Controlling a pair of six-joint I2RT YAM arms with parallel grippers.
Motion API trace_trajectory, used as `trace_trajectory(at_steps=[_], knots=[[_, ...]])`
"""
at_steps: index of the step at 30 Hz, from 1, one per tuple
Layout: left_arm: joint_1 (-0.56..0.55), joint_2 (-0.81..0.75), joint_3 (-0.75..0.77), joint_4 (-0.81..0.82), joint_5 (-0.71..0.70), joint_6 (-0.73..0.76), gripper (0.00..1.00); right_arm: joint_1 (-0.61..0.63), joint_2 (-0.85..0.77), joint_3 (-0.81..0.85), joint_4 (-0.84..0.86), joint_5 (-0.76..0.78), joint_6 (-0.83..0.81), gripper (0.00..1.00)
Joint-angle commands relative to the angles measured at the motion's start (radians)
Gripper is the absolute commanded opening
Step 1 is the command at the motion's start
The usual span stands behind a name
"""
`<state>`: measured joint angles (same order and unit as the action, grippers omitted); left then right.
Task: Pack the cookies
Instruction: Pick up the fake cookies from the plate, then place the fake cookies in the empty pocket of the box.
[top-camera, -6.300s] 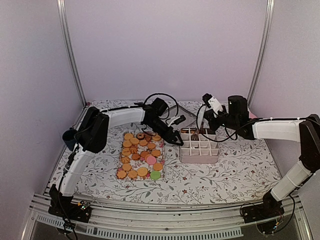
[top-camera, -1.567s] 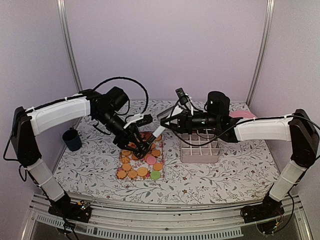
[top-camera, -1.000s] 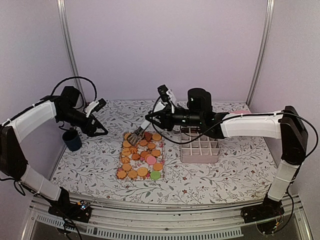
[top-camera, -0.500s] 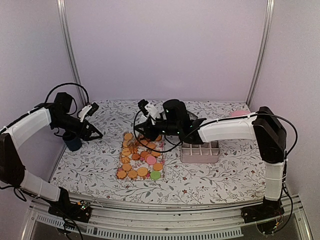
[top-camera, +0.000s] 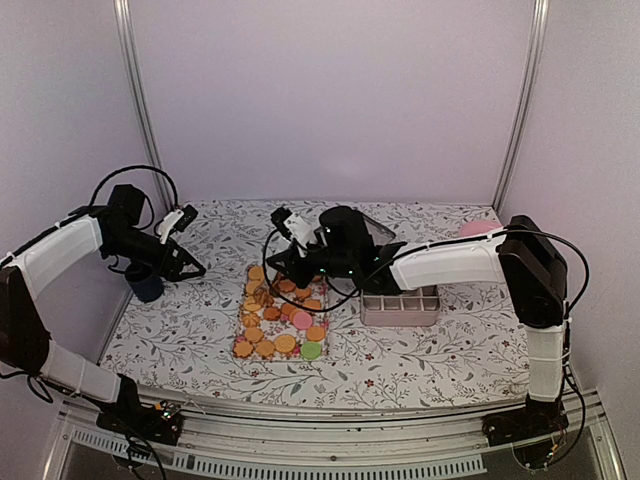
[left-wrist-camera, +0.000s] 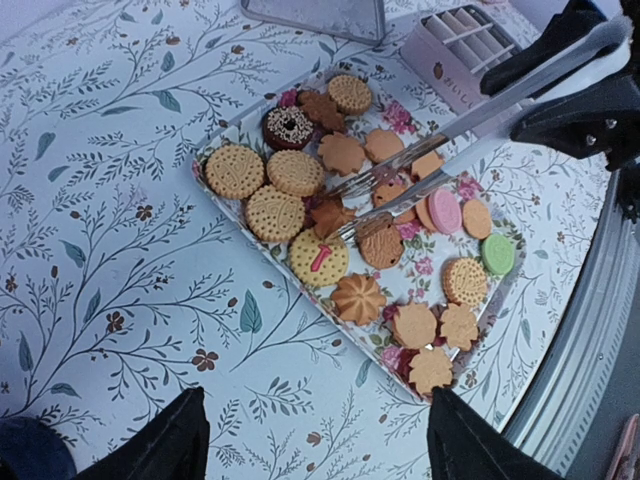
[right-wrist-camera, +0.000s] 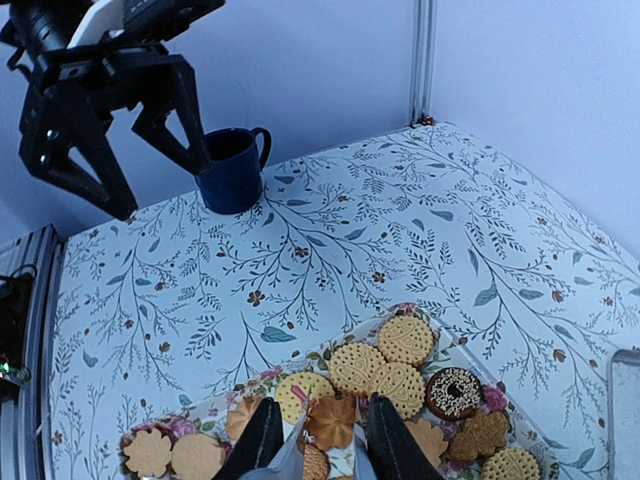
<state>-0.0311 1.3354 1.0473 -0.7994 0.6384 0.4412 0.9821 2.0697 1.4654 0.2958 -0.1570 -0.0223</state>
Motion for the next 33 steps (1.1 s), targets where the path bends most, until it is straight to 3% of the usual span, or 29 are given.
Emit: trace_trajectory(at_steps=[1, 9, 14, 27, 33], knots=[[0.007, -0.018, -0.008, 0.01, 0.013, 0.002, 0.75, 0.012, 0.0, -0.007, -0.008, 0.024, 0.016, 0.16], [0.007, -0.027, -0.019, 0.009, -0.014, 0.005, 0.75, 0.011, -0.082, -0.005, -0.03, 0.097, -0.009, 0.0], [0.008, -0.028, -0.023, 0.011, -0.039, 0.008, 0.75, -0.01, -0.202, -0.031, -0.044, 0.123, -0.024, 0.0], [0.007, -0.025, -0.027, 0.02, -0.054, 0.007, 0.75, -0.218, -0.674, -0.468, -0.055, 0.232, 0.018, 0.0], [0.007, -0.022, -0.021, 0.023, -0.049, 0.004, 0.75, -0.317, -0.845, -0.591, -0.089, 0.262, 0.017, 0.0]])
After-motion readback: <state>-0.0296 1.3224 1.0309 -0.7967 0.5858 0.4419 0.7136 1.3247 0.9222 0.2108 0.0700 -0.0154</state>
